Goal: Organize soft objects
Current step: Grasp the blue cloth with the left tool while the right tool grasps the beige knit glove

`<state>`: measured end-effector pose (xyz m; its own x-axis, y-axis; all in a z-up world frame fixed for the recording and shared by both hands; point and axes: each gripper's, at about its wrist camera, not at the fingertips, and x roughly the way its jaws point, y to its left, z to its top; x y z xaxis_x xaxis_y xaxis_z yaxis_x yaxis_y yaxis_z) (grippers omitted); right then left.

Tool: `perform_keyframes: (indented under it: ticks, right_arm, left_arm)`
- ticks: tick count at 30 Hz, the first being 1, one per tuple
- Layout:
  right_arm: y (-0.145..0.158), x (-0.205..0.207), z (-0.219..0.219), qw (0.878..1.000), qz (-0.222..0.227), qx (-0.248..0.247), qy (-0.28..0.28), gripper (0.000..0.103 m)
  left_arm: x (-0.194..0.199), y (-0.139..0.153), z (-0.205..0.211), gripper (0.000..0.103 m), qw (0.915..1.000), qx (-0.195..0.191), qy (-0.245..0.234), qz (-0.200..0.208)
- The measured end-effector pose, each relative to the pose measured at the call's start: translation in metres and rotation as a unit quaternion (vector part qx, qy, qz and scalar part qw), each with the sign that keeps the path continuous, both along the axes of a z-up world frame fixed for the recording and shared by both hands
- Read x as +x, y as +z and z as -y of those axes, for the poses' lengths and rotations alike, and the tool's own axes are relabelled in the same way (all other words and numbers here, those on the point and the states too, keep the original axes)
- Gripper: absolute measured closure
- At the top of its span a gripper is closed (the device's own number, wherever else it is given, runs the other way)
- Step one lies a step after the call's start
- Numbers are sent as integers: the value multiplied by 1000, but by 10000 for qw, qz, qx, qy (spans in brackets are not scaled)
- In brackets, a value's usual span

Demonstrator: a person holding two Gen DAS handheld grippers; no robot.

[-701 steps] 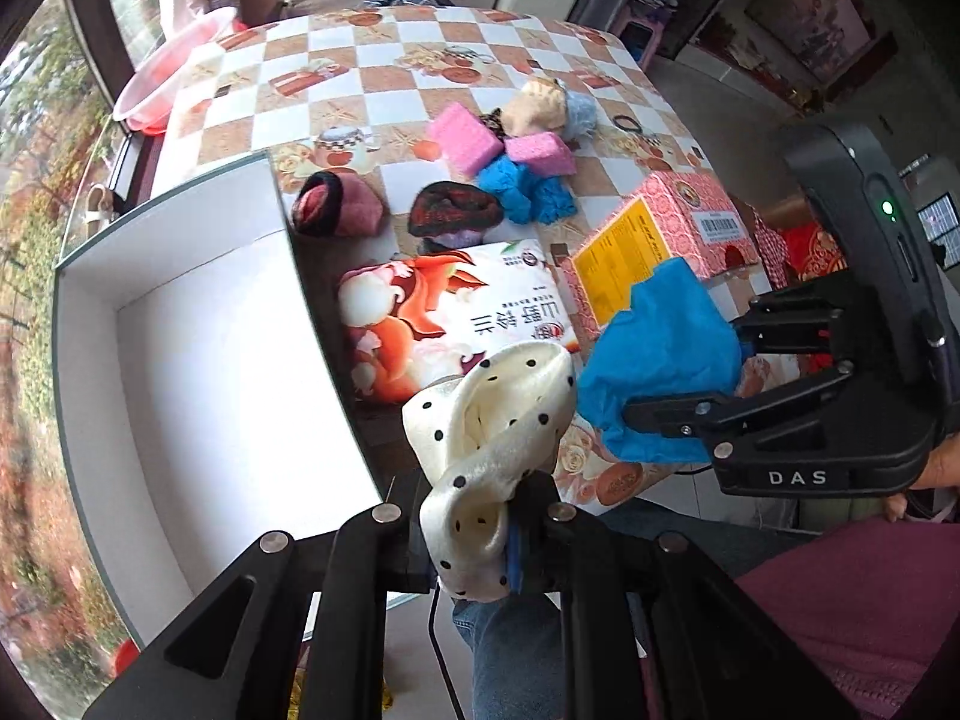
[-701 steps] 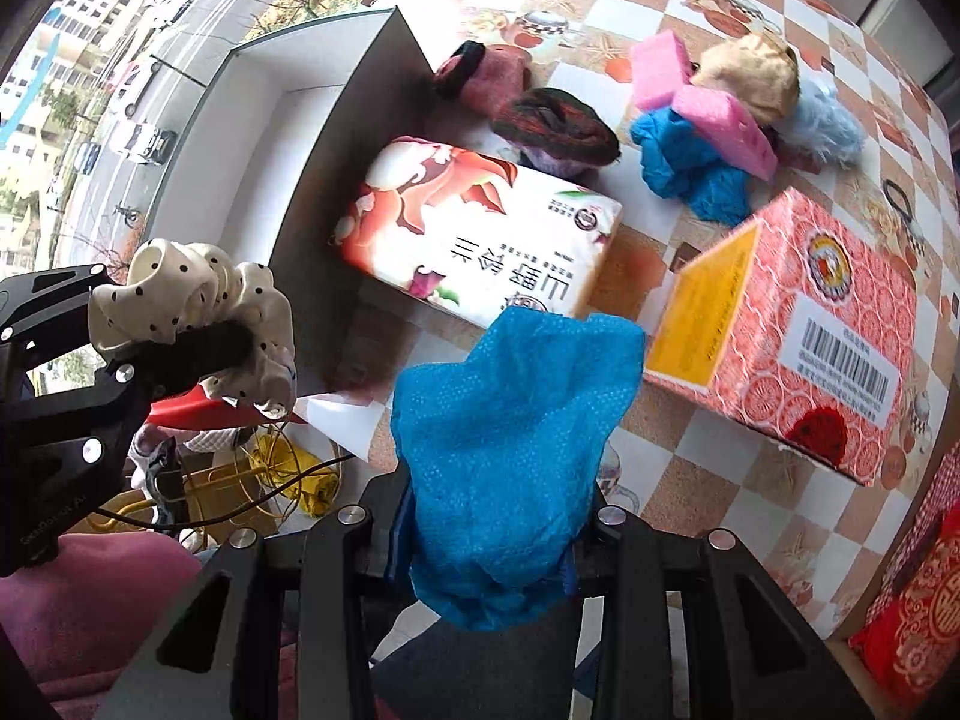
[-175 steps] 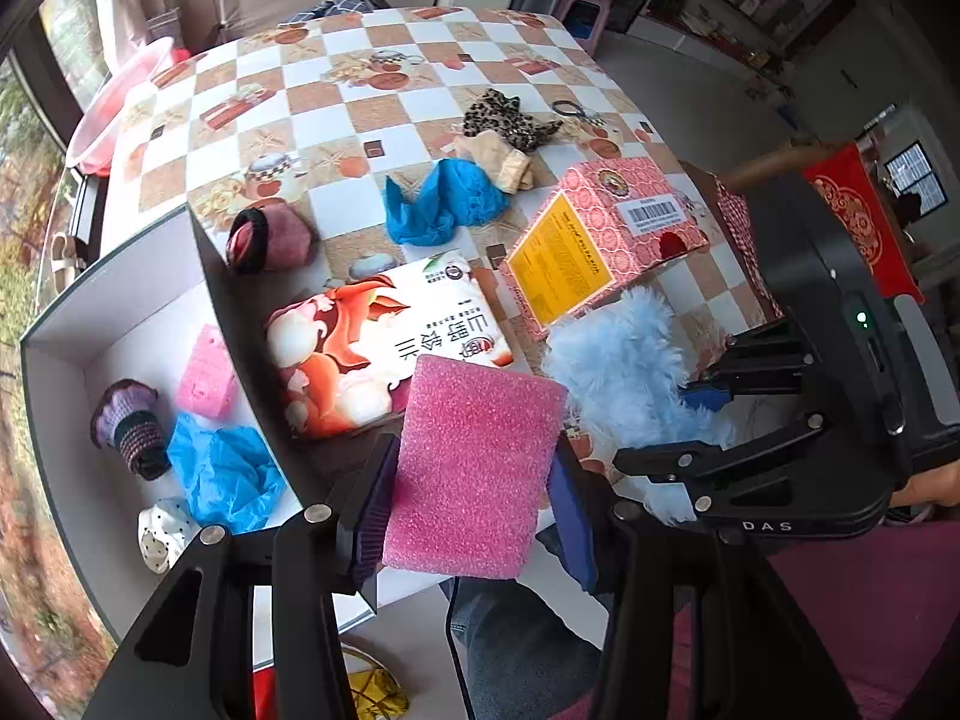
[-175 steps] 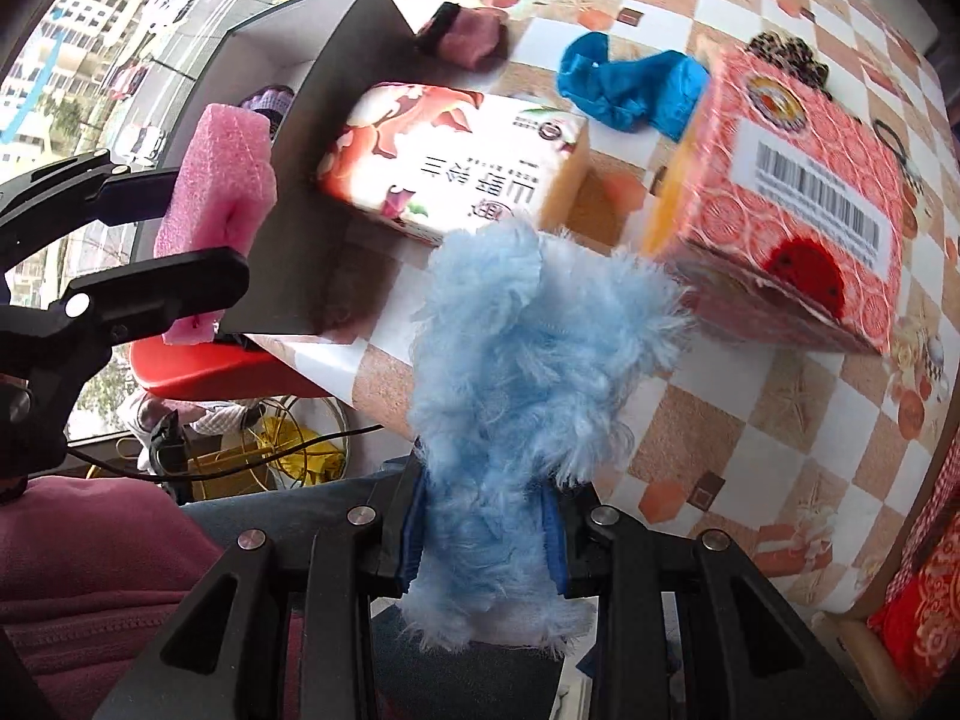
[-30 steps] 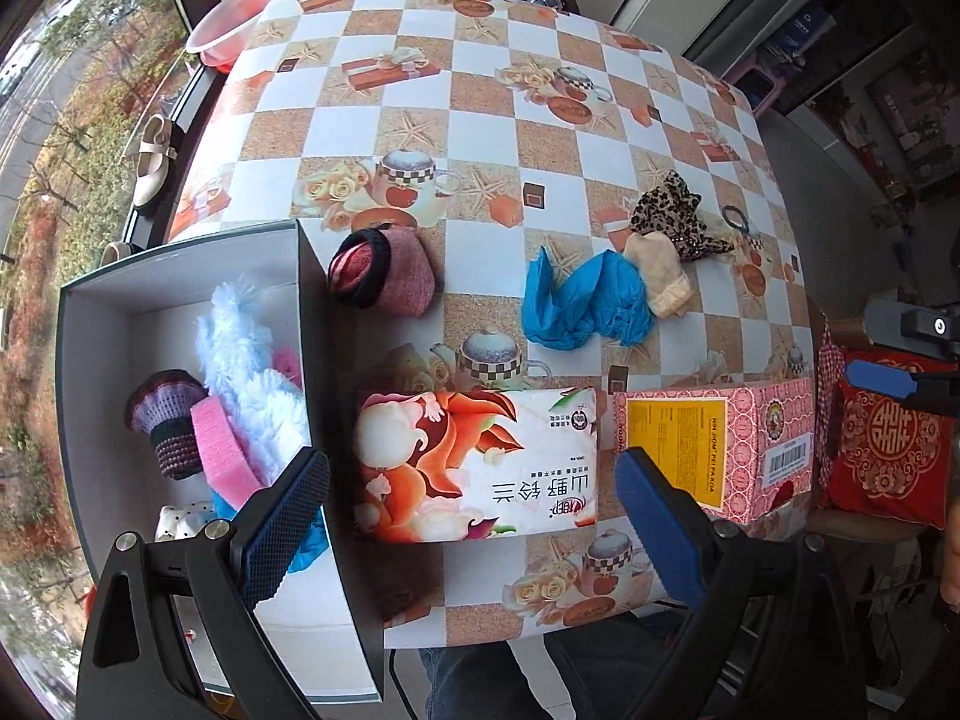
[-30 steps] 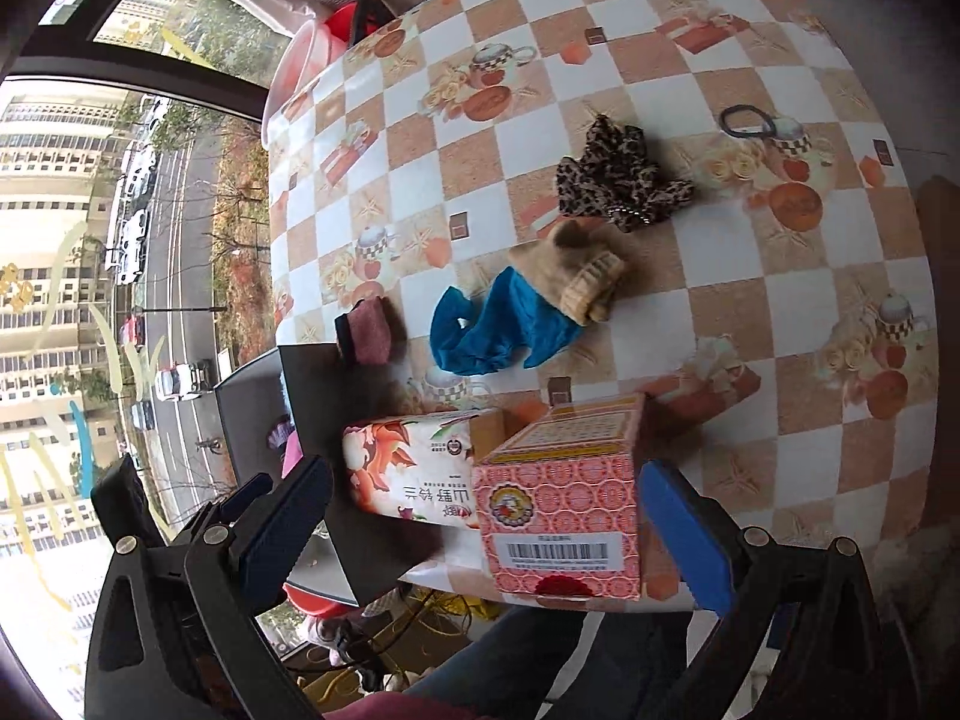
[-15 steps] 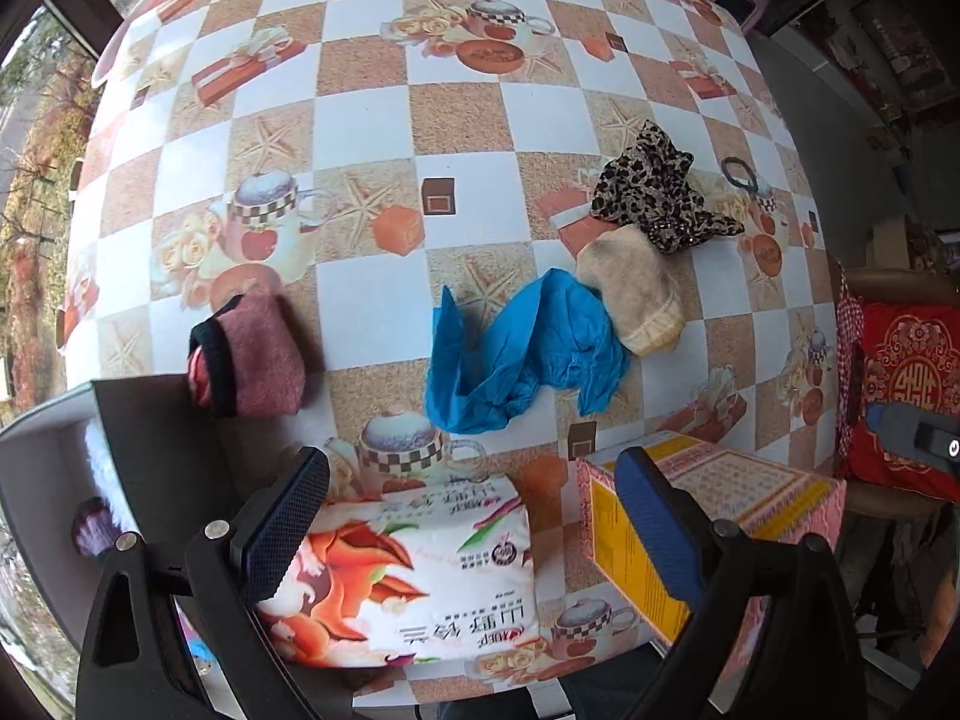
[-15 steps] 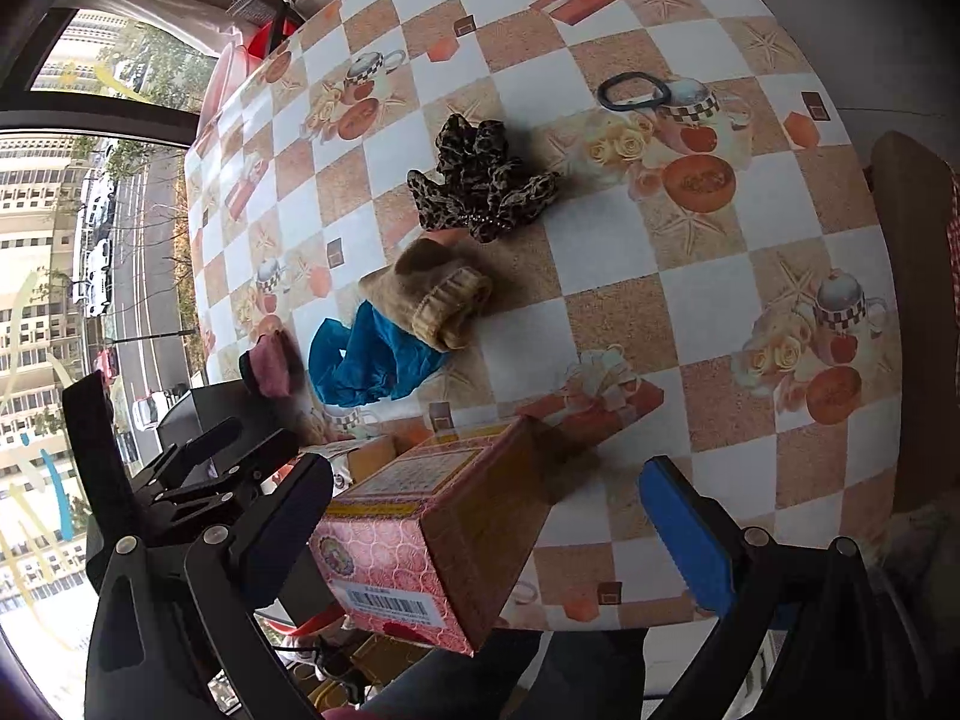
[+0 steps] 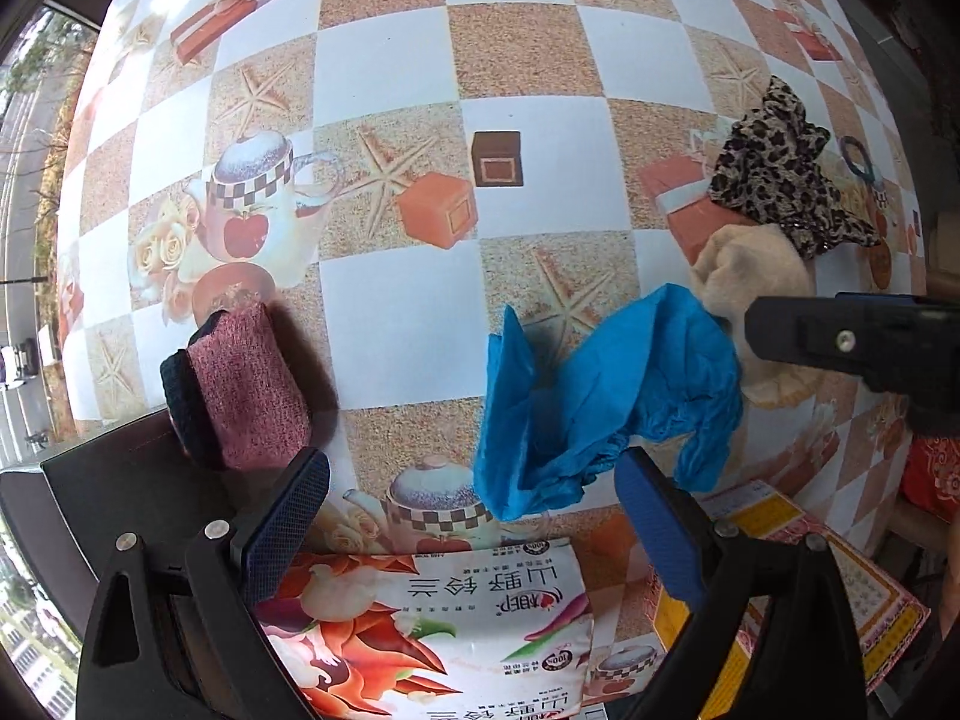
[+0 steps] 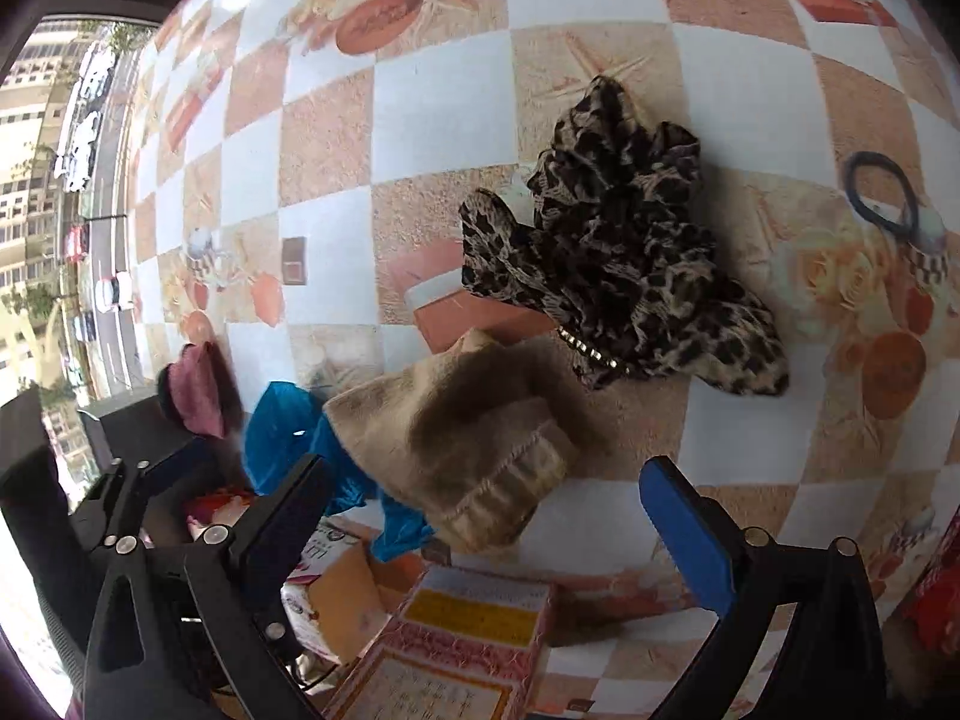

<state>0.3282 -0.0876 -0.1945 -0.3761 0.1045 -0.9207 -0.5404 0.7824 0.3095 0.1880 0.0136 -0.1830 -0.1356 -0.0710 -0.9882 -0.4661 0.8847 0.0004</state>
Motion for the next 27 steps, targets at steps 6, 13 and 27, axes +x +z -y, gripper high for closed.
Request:
perform_keyframes:
  ticks: [6,13,27]
  right_arm:
    - [-15,13,53,9968,409,-597,-350,0]
    - [-4,35,148,9893,523,-552,-1245,0]
    - [-5,14,84,9947,934,-124,-419,0]
  left_arm:
    - [4,-5,-7,6,9999,21,157,-26]
    - [15,8,8,6,9988,-433,132,211]
    - [39,-40,14,5,9965,-606,533,-223]
